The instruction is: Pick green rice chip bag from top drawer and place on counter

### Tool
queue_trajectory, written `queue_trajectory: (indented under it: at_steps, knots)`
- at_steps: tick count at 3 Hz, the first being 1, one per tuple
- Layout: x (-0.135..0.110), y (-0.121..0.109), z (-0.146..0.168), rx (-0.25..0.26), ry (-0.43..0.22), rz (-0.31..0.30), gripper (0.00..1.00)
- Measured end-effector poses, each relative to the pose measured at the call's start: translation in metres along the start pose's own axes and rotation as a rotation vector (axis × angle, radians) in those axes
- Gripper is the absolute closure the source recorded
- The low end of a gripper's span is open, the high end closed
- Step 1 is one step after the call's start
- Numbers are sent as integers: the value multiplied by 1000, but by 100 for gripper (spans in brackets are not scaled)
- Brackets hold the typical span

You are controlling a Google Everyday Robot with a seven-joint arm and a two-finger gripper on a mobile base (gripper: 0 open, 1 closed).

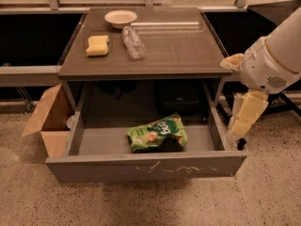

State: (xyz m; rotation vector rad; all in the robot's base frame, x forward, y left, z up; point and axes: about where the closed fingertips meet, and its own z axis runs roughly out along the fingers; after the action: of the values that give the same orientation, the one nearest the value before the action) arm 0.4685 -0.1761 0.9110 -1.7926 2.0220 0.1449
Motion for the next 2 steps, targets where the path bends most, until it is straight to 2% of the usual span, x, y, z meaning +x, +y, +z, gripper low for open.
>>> queue_trajectory:
  at_steps: [1,2]
  knots:
    - [-8,1,40,-65,-49,-23,0]
    - [-8,1,40,-65,-49,-23,0]
